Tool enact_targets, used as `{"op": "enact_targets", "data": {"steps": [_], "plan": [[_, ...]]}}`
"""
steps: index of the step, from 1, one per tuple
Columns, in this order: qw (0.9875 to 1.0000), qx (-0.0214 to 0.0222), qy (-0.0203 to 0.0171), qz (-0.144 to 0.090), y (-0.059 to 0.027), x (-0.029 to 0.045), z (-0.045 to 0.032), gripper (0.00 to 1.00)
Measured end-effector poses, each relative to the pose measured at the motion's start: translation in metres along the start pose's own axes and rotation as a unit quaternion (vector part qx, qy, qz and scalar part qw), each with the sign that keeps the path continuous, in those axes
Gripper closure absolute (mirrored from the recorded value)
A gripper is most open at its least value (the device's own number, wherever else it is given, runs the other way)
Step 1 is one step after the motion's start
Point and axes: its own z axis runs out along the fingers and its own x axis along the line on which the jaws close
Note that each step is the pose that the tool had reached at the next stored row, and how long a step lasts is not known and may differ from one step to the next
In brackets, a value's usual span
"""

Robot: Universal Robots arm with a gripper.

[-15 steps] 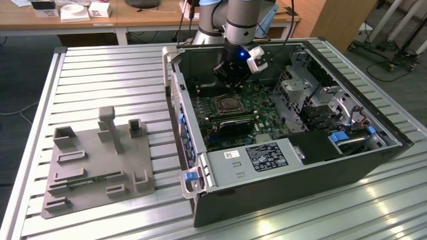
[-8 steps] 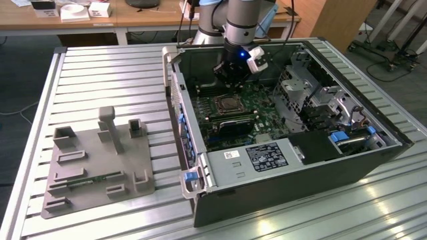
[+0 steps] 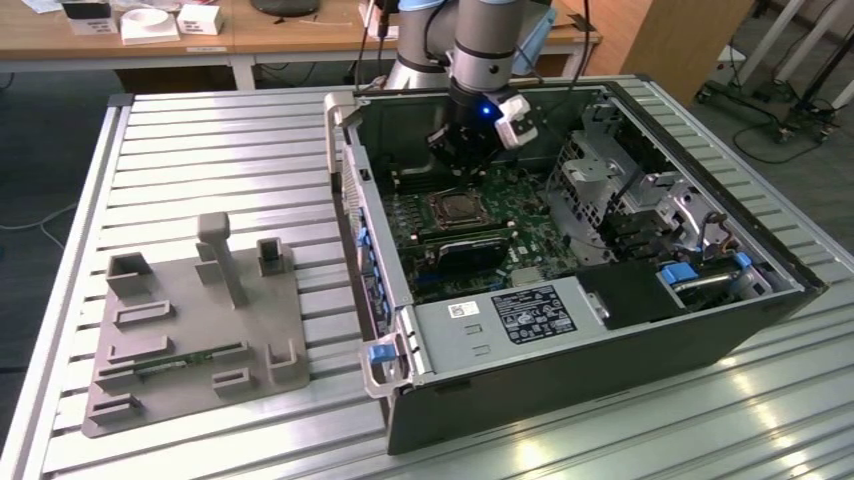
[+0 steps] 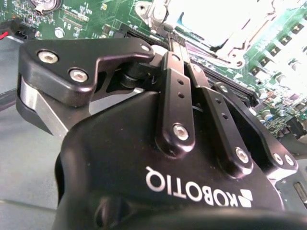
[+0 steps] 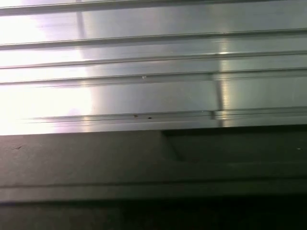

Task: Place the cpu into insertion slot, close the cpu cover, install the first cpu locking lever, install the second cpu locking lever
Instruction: 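Install the first cpu locking lever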

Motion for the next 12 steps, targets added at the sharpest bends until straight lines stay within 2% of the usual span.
{"op": "enact_targets", "data": {"steps": [6,12], "plan": [[1.0,-0.0069,0.0008,0.0,-0.001,-0.0001,-0.0001,0.9],[1.0,-0.0081,0.0008,0.0,-0.001,-0.0001,0.0,0.9]]}}
